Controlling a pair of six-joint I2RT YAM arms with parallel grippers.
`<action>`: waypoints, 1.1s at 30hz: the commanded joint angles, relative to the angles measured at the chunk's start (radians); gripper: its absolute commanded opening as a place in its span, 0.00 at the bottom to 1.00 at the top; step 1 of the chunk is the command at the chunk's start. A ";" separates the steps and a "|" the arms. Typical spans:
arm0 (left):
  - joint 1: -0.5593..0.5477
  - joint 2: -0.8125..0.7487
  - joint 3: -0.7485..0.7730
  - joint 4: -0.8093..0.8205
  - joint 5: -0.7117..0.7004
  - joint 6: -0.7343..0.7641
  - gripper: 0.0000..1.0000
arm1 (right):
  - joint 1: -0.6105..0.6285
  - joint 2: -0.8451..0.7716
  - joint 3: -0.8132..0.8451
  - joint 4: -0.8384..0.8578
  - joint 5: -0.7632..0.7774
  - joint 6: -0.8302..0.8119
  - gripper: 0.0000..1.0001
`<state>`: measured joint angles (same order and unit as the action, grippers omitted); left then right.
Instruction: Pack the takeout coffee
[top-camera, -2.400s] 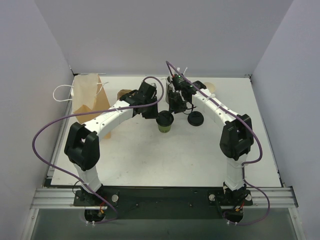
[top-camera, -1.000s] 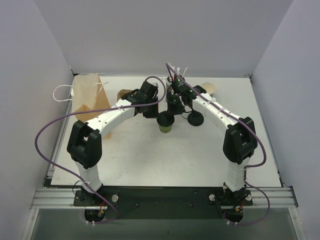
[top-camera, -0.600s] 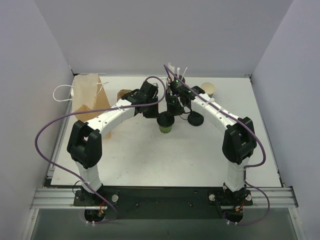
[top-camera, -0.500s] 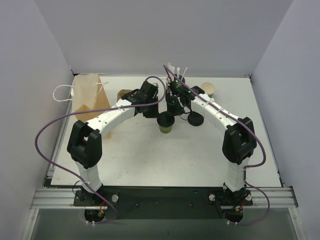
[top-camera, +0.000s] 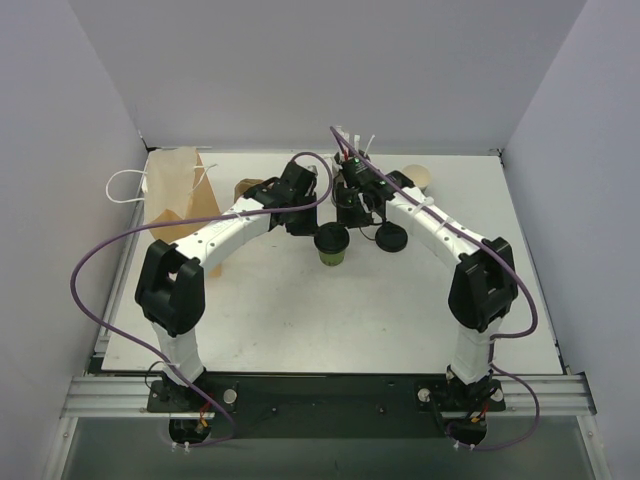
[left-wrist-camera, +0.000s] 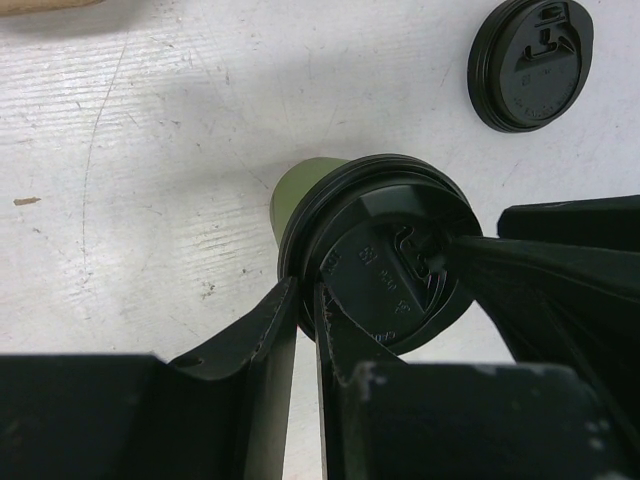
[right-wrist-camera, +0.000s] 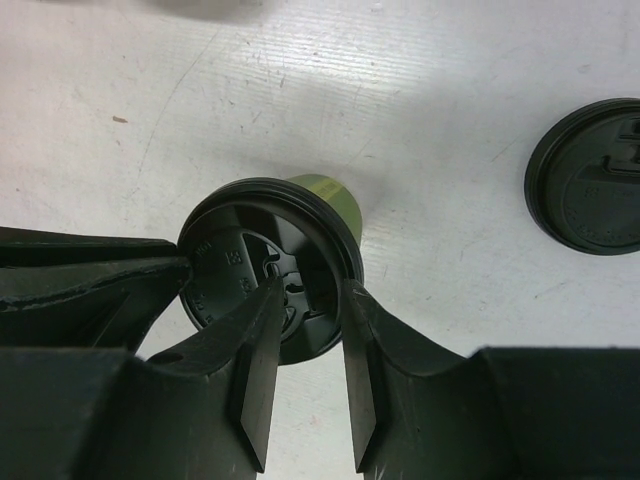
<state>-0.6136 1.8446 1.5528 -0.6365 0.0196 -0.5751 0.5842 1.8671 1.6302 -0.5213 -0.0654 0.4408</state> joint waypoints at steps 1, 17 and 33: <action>0.003 0.007 0.038 -0.031 -0.012 0.021 0.23 | -0.001 -0.082 -0.006 -0.010 0.062 -0.004 0.26; 0.003 0.019 0.046 -0.026 -0.012 0.018 0.23 | -0.001 0.015 -0.012 -0.008 -0.011 -0.002 0.26; -0.014 0.007 -0.040 0.000 -0.049 -0.020 0.23 | 0.017 0.020 -0.104 -0.009 -0.016 0.045 0.16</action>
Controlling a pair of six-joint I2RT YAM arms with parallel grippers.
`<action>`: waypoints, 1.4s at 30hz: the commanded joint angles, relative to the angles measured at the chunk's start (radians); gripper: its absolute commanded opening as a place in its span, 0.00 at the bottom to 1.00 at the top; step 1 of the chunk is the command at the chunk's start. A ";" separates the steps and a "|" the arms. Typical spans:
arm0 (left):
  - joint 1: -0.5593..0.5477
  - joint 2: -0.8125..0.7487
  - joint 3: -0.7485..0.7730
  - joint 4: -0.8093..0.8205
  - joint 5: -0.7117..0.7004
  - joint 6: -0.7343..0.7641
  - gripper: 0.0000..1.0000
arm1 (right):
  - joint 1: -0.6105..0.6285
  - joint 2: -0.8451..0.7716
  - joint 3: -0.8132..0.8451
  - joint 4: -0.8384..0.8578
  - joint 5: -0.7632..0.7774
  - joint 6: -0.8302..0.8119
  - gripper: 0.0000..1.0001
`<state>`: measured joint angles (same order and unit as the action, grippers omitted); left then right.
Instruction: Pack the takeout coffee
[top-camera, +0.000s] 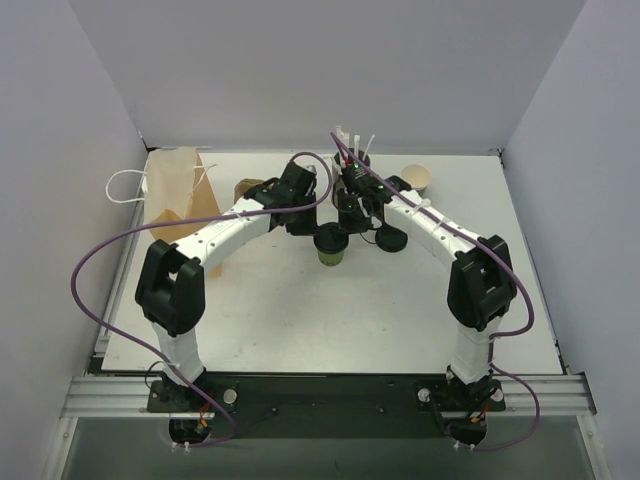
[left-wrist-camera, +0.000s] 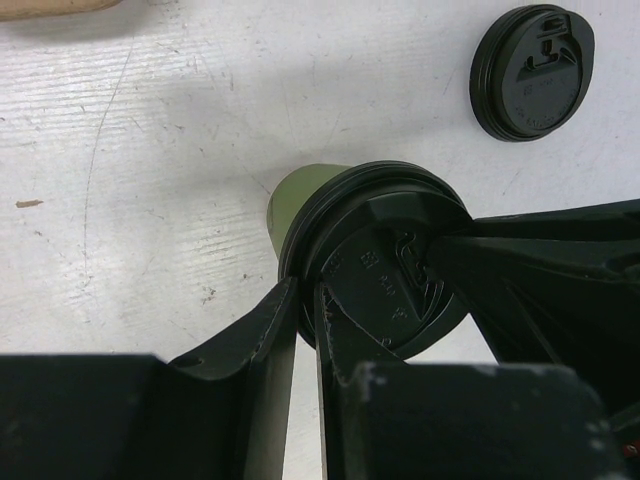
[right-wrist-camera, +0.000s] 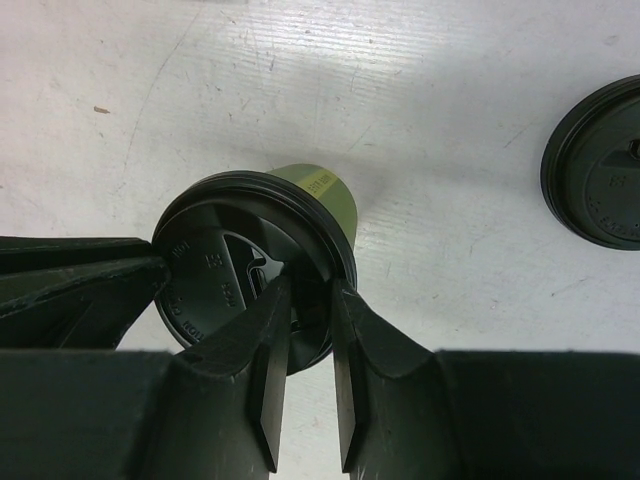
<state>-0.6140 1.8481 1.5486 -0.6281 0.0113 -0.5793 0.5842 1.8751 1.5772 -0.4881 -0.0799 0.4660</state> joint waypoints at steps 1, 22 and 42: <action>-0.016 0.003 -0.051 -0.010 -0.051 -0.019 0.23 | 0.019 0.015 -0.054 -0.043 -0.001 0.022 0.16; -0.018 -0.078 -0.314 0.169 0.020 -0.172 0.23 | 0.051 0.013 -0.098 -0.040 0.048 0.080 0.15; -0.007 -0.081 -0.553 0.272 0.039 -0.301 0.19 | 0.051 0.022 -0.095 -0.043 0.049 0.097 0.15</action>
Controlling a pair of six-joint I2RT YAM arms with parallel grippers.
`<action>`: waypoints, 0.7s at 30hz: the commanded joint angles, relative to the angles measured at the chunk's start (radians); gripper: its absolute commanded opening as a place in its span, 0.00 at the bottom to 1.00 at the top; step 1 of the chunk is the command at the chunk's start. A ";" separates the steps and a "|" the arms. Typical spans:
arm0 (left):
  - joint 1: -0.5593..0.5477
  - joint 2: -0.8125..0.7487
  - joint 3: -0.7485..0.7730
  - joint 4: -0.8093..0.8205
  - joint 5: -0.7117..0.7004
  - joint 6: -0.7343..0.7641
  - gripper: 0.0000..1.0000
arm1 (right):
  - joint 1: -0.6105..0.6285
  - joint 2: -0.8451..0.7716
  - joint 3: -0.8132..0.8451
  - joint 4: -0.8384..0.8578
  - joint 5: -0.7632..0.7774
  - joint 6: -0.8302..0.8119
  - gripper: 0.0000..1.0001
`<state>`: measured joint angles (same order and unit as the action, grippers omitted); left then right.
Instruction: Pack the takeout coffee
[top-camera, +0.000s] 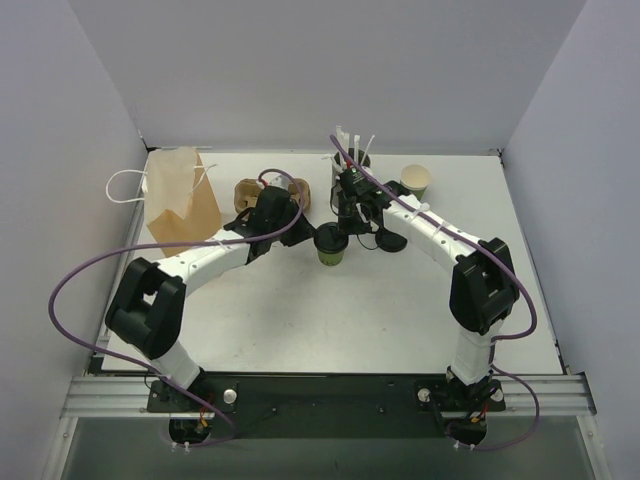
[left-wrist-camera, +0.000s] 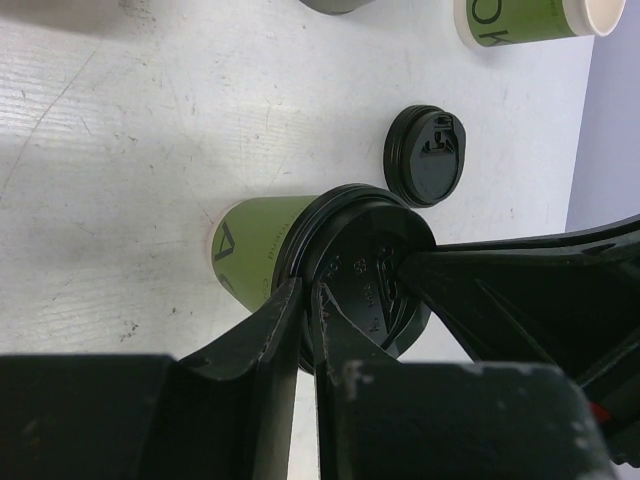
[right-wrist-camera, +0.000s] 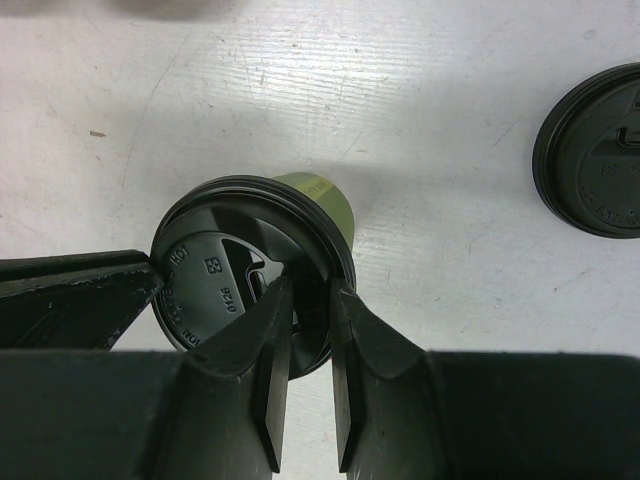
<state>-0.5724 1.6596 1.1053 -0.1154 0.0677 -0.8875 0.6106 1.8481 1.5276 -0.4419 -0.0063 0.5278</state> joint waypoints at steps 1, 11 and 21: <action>-0.052 0.108 -0.116 -0.239 -0.029 0.004 0.19 | 0.025 0.051 -0.044 -0.089 -0.024 0.035 0.14; -0.066 0.112 -0.188 -0.234 -0.060 0.002 0.19 | 0.025 0.056 -0.041 -0.096 -0.024 0.040 0.14; -0.064 0.065 0.133 -0.377 -0.115 0.189 0.28 | 0.008 0.082 0.118 -0.159 -0.008 0.008 0.21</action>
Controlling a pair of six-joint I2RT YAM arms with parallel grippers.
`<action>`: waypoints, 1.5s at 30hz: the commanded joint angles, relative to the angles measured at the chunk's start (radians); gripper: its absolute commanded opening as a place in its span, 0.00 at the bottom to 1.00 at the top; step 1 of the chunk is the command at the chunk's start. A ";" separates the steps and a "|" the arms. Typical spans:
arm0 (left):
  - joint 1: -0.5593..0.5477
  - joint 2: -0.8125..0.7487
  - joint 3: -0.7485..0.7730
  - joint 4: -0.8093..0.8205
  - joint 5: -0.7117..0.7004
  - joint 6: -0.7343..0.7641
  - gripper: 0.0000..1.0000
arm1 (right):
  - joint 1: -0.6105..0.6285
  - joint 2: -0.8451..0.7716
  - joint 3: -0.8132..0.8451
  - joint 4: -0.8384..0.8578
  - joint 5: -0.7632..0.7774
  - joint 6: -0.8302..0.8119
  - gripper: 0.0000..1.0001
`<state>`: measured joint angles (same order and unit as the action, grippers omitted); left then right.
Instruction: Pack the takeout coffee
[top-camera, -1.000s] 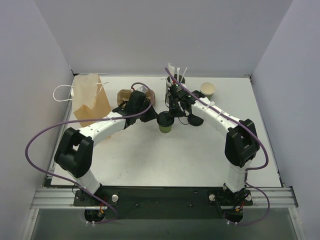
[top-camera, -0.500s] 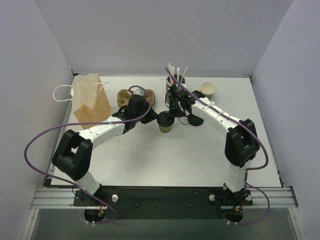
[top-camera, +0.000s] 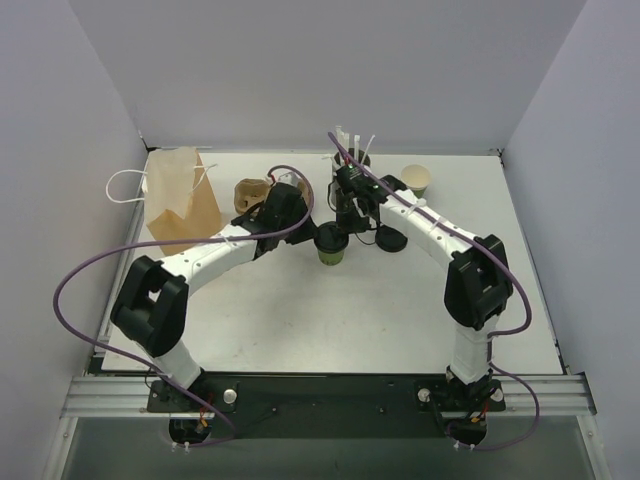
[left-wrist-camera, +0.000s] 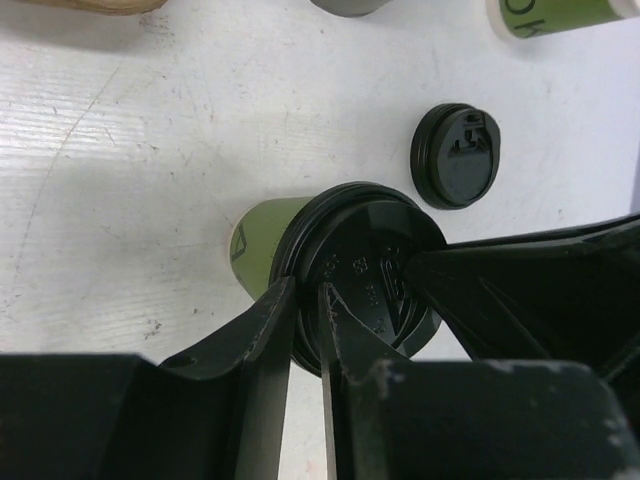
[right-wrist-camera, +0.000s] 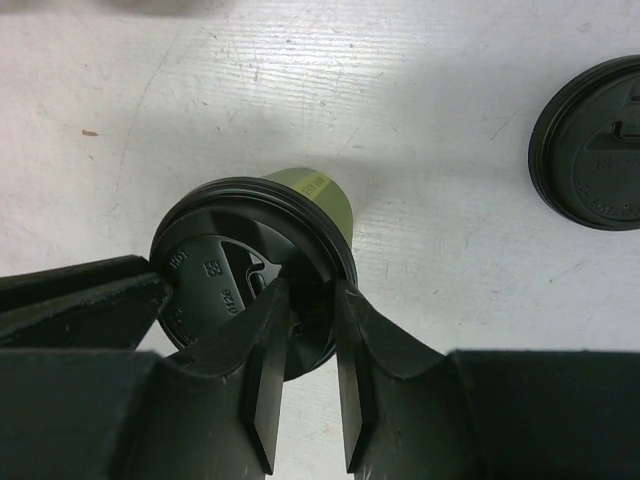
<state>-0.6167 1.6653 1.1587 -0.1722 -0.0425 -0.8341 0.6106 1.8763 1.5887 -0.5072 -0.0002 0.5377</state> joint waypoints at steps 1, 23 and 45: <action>-0.015 0.062 0.110 -0.334 -0.004 0.150 0.30 | 0.005 0.055 0.083 -0.100 -0.012 -0.005 0.23; 0.182 -0.099 0.277 -0.435 0.032 0.204 0.44 | 0.049 0.049 0.185 -0.165 -0.006 -0.105 0.75; 0.209 -0.141 0.200 -0.403 0.075 0.208 0.44 | 0.092 0.158 0.295 -0.231 0.060 -0.140 0.85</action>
<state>-0.4103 1.5558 1.3647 -0.6086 0.0166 -0.6273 0.6930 2.0274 1.8374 -0.6884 0.0216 0.4137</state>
